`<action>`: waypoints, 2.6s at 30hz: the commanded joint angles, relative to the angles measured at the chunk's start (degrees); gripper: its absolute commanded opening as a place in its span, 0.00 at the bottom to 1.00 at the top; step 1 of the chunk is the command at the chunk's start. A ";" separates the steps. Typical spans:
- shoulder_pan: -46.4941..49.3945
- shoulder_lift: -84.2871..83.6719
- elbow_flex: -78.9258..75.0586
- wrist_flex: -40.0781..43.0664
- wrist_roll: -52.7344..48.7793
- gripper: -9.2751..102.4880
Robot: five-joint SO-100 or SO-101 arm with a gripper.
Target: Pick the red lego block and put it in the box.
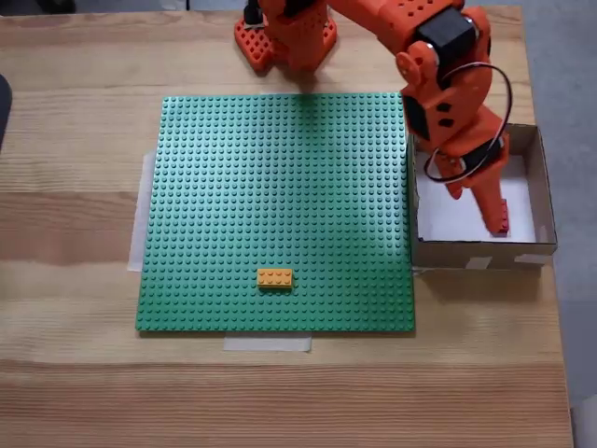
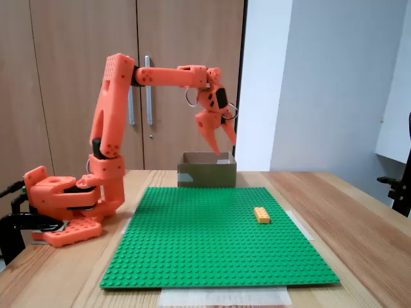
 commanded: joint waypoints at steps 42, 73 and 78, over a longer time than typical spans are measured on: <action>32.96 30.41 20.48 -13.45 -6.33 0.31; 35.33 56.95 50.71 -27.16 -5.71 0.19; 36.04 59.06 54.23 -27.86 -5.80 0.14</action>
